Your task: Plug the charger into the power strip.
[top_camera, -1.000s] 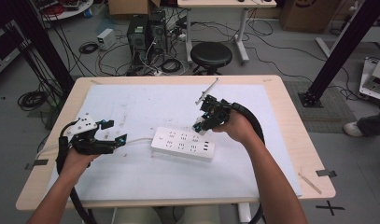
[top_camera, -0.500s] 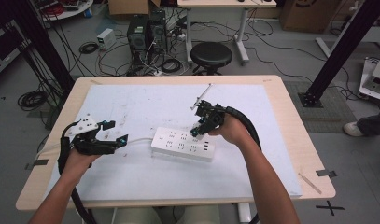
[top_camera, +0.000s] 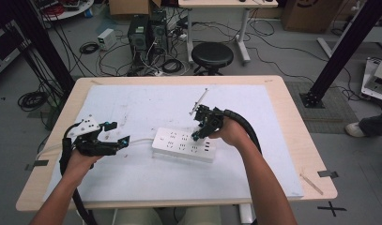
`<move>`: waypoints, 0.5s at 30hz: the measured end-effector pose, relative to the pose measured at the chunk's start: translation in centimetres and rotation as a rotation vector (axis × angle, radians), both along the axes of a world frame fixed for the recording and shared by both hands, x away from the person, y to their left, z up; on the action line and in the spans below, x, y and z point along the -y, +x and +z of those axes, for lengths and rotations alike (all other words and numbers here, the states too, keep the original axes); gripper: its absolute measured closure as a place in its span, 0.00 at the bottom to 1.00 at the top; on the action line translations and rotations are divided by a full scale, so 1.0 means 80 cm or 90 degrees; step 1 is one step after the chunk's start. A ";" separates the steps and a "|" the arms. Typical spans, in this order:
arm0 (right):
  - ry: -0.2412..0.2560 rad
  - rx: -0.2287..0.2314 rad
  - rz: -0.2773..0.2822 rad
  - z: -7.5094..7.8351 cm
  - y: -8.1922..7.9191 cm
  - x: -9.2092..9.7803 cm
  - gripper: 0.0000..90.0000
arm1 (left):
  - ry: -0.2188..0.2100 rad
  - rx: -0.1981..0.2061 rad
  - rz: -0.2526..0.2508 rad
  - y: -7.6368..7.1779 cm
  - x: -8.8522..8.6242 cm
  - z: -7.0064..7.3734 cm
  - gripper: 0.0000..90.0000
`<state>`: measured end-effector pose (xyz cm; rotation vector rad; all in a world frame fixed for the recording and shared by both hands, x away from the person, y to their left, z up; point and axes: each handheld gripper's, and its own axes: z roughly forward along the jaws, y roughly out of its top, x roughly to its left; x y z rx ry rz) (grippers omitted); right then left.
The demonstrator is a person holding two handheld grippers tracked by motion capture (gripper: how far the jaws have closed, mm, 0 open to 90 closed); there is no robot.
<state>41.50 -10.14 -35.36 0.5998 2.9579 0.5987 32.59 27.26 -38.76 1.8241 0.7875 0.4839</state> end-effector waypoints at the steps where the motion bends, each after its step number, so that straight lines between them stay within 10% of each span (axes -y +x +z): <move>1: 0.000 0.000 0.000 0.000 0.000 0.000 0.71 | 0.000 -0.002 0.001 0.000 0.000 0.000 0.23; 15: -0.067 0.013 0.038 -0.001 -0.002 -0.019 0.71 | 0.000 -0.005 0.001 0.002 0.000 -0.002 0.23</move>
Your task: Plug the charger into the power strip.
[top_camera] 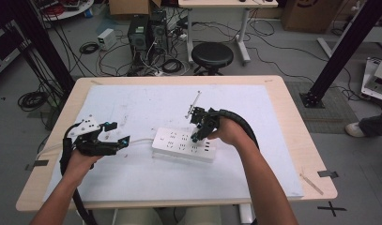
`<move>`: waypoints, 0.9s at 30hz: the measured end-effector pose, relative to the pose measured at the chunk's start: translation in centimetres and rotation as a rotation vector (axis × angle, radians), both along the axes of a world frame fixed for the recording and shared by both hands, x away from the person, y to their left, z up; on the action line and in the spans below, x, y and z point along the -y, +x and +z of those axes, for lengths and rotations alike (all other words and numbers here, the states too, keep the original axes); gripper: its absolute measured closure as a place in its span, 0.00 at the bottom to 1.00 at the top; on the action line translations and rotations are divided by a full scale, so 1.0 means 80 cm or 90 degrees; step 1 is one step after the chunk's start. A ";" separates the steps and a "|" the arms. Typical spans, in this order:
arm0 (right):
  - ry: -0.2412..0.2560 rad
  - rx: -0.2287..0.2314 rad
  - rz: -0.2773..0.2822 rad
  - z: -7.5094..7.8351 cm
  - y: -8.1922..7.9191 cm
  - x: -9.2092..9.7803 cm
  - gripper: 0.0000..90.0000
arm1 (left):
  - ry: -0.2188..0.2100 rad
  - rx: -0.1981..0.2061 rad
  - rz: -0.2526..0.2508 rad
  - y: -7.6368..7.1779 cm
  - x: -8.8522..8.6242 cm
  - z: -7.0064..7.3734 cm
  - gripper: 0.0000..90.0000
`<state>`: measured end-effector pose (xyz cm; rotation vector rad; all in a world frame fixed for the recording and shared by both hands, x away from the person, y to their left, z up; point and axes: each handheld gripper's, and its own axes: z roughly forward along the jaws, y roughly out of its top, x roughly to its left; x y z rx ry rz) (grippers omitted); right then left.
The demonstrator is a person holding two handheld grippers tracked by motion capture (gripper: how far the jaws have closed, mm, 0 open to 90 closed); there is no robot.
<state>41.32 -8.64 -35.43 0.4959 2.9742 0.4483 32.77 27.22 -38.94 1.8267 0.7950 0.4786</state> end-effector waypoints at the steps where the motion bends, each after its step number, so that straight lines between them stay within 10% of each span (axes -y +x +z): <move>1: -0.010 -0.003 0.002 0.000 0.001 -0.003 0.71 | -0.001 0.000 0.001 0.000 0.000 0.000 0.23; 15: -0.115 0.016 0.050 -0.008 -0.002 -0.034 0.71 | -0.002 -0.004 -0.005 0.004 0.008 -0.002 0.23; 27: -0.109 -0.017 0.037 -0.009 0.009 -0.033 0.71 | -0.004 -0.012 -0.001 0.007 0.005 -0.006 0.23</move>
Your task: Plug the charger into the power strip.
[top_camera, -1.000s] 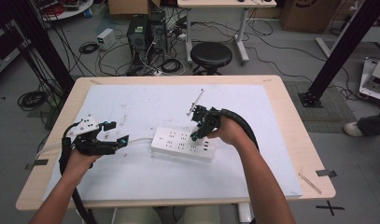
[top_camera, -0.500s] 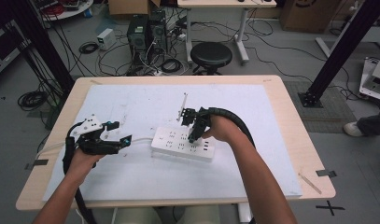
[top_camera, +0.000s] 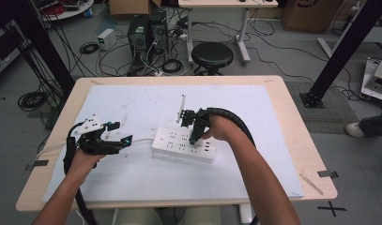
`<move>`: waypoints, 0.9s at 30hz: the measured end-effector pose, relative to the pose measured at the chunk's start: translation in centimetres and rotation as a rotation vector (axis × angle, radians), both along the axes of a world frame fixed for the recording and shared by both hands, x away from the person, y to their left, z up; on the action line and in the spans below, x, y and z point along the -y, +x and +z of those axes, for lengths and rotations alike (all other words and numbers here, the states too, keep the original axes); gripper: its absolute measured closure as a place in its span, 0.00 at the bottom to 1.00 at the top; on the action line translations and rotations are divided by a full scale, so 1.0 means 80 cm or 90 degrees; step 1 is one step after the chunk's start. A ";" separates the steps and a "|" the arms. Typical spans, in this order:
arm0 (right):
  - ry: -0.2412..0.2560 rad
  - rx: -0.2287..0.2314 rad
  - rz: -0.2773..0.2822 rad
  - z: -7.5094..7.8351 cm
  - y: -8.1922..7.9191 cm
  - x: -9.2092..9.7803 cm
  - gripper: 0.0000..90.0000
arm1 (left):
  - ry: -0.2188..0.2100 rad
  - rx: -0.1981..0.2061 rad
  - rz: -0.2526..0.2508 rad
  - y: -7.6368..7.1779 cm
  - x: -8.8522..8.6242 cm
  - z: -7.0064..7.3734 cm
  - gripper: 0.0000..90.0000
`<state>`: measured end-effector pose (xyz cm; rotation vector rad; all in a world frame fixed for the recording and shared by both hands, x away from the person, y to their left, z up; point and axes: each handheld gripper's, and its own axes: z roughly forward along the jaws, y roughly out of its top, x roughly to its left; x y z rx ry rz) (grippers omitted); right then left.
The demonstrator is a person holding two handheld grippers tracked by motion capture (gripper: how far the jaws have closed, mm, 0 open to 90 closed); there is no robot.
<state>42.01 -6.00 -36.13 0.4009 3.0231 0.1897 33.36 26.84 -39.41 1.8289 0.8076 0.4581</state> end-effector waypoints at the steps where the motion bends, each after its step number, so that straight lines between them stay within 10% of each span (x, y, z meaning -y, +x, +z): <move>1: -0.003 0.001 0.000 0.000 0.000 -0.001 0.71 | 0.003 -0.001 -0.001 0.000 0.000 -0.001 0.23; 16: 0.021 -0.011 0.000 -0.004 0.005 0.005 0.70 | 0.000 -0.006 0.004 0.004 -0.006 -0.002 0.23; 23: 0.210 0.021 -0.110 0.012 0.001 0.039 0.29 | -0.009 -0.007 0.010 0.003 -0.011 -0.004 0.23; 27: 0.265 0.051 -0.143 0.023 -0.008 0.057 0.26 | -0.011 -0.004 0.010 0.002 -0.010 -0.003 0.23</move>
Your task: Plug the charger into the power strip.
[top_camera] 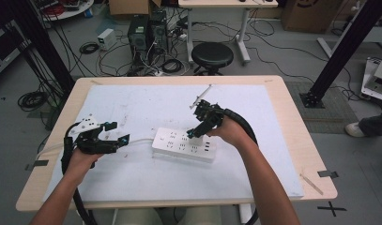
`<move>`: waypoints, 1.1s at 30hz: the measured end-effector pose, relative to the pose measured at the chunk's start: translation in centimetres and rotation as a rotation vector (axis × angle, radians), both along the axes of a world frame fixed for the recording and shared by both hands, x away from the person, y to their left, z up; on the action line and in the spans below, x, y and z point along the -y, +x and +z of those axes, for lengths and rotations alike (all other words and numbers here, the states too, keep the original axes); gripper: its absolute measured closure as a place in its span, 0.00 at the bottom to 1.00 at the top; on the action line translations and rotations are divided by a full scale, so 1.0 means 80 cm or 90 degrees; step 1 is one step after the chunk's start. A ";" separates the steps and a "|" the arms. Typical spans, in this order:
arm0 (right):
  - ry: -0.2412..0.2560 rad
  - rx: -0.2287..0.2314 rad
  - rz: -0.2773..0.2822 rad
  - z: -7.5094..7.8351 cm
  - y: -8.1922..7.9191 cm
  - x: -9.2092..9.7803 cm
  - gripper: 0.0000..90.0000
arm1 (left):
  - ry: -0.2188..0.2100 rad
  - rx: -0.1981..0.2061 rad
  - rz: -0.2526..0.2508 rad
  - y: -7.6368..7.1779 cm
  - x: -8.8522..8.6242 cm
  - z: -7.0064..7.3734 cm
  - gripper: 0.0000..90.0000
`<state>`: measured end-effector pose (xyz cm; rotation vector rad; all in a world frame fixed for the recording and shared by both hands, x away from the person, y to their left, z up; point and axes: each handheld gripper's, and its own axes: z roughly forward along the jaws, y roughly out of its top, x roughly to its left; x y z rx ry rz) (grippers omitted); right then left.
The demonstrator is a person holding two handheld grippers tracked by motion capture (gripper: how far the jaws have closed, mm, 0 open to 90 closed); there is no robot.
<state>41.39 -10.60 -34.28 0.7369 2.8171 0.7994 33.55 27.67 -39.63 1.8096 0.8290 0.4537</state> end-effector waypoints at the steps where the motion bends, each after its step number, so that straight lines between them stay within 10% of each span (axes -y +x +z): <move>1: 0.008 0.009 -0.018 0.002 -0.003 0.007 0.23 | 0.000 0.001 -0.002 0.000 0.000 0.000 0.23; 13: 0.106 0.055 -0.154 0.008 -0.039 0.096 0.23 | -0.002 0.004 0.003 -0.004 -0.003 0.002 0.23; 33: 0.159 0.133 -0.268 0.004 -0.115 0.184 0.21 | -0.006 0.023 0.006 -0.013 -0.008 0.012 0.23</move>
